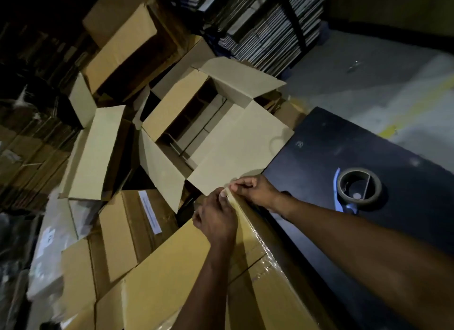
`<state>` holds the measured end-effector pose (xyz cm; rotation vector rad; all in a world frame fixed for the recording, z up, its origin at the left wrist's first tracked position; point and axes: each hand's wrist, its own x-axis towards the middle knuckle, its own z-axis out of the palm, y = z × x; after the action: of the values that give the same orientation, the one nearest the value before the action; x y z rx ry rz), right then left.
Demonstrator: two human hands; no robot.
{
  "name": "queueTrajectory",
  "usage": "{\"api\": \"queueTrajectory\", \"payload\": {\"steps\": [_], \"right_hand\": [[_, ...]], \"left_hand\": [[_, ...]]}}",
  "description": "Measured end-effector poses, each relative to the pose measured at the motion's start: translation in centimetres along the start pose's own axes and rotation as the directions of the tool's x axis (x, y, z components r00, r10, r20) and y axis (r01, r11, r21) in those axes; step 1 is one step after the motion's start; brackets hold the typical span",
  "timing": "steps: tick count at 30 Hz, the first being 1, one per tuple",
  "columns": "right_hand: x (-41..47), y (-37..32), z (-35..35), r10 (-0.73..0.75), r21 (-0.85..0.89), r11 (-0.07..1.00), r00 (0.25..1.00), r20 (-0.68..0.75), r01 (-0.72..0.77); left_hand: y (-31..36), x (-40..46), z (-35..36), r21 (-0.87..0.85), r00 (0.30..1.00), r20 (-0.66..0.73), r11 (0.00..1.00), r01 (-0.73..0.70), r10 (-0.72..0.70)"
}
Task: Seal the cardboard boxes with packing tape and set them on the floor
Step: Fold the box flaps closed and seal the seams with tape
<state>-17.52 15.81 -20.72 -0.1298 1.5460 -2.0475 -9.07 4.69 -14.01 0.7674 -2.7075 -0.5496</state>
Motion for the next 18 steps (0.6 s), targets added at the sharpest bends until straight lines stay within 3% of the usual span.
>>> {"api": "queueTrajectory", "payload": {"steps": [2, 4, 6, 9, 14, 18], "right_hand": [[-1.3, 0.4, -0.4, -0.056, -0.147, 0.988, 0.99, -0.131, 0.036], [-3.2, -0.2, -0.2, -0.133, -0.204, 0.973, 0.982, -0.131, 0.105], [-5.3, -1.4, 1.1, -0.152, -0.163, 0.974, 0.988, 0.04, 0.156], [-7.0, -0.3, 2.4, -0.132, -0.384, 0.893, 0.952, 0.278, 0.236], [-7.5, 1.4, -0.9, 0.012, -0.543, 0.834, 0.98, 0.2, 0.101], [-10.1, 0.7, -2.2, -0.069, -0.436, 0.889, 0.982, 0.178, 0.141]], "left_hand": [[0.3, -0.6, -0.3, -0.023, 1.0, -0.012, 0.999, -0.026, 0.026], [0.3, -0.6, -0.5, -0.05, 0.999, -0.018, 0.998, -0.043, 0.042], [0.0, -0.3, -0.4, -0.053, 0.999, -0.006, 0.998, -0.033, 0.033], [-0.4, -0.1, 0.2, -0.027, 1.0, 0.004, 0.999, -0.03, 0.03], [-0.9, 0.2, -0.6, -0.05, 0.992, 0.089, 0.995, -0.084, 0.088], [-1.1, -1.2, -2.2, -0.1, 0.967, 0.196, 0.984, -0.147, 0.164]]}}
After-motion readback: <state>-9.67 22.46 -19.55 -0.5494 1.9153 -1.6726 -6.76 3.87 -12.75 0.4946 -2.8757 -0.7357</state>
